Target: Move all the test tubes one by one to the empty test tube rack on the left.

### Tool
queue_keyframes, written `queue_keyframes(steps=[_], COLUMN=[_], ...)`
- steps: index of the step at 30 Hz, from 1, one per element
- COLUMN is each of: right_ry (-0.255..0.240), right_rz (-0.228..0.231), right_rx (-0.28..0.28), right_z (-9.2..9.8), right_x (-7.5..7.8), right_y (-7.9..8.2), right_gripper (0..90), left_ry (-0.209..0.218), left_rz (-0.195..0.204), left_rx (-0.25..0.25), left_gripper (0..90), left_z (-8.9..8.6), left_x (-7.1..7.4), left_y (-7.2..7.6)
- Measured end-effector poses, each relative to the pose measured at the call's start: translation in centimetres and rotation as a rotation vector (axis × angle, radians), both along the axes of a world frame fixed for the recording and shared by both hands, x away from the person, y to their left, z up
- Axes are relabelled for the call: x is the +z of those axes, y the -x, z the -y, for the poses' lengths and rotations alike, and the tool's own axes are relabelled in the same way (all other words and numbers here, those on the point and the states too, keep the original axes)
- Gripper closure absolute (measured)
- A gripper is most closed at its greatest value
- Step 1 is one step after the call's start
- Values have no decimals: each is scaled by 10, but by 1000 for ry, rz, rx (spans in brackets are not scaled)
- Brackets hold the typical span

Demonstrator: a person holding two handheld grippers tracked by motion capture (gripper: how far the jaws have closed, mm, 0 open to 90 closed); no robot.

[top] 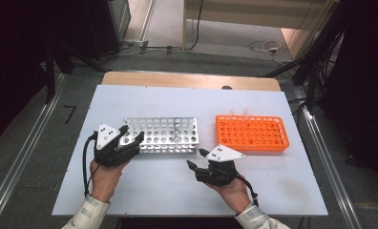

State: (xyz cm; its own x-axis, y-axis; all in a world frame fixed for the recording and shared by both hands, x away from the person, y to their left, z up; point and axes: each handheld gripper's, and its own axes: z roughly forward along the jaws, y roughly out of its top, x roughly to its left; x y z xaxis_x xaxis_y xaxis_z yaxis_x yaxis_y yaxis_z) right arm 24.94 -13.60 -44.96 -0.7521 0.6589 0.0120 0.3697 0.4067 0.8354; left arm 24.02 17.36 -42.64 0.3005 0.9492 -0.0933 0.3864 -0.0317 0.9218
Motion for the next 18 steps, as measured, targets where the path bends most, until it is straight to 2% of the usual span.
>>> queue_keyframes(steps=[2,6,11,18], right_ry=[-5,-24,-29,-26], right_rz=[6,6,14,5], right_rx=[-23,-76,-122,-169], right_z=[8,24,37,50], right_x=[2,5,6,5], right_y=[-4,-14,-21,-32], right_gripper=[404,404,404,404], left_ry=[11,29,35,48], left_rz=[-14,-31,-18,-31], left_rx=[-4,-1,-2,-29], left_gripper=[274,208,172,93], left_z=[2,3,3,5], left_x=[-1,-4,-2,-3], left_y=[-1,-1,1,0])
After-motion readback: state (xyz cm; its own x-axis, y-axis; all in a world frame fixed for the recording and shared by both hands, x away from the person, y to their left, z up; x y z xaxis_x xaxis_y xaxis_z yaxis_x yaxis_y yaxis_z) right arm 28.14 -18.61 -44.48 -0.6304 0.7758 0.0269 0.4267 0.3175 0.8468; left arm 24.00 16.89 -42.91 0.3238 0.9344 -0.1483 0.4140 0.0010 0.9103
